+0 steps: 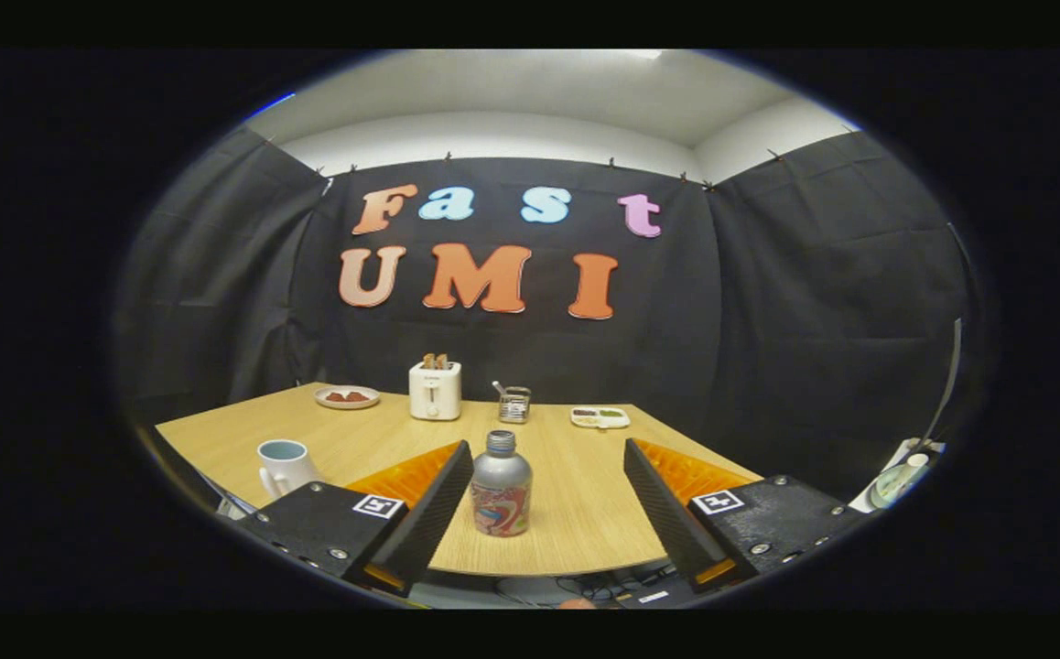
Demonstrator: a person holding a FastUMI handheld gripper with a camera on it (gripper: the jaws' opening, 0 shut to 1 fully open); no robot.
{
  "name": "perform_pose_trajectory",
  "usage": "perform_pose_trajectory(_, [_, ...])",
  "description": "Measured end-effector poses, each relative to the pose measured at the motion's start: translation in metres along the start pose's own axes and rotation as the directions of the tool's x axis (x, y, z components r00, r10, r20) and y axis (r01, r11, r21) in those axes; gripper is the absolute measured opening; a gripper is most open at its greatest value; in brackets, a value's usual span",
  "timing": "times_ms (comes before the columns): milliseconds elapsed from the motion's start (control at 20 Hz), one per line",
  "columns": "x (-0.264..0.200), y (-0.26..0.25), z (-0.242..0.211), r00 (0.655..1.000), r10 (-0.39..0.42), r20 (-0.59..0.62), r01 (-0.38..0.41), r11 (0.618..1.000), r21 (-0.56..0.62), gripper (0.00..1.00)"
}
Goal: Take the bottle from table, then pour the juice into the cup, finally place the bottle on the coaster
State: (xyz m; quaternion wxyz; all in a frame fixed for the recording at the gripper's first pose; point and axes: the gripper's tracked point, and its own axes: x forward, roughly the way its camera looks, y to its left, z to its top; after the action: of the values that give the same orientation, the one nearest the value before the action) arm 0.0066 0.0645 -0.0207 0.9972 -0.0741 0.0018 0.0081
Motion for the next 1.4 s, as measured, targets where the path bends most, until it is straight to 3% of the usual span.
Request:
perform_pose_trajectory(400, [0.017, 0.028, -0.038, 0.997, 0.060, -0.052, -0.060, 0.998, -0.008, 0.98])
perform_pose_trajectory(1400, [0.098, 0.041, -0.146, 0.978, 0.046, -0.201, -0.049, 0.999, -0.006, 0.99])
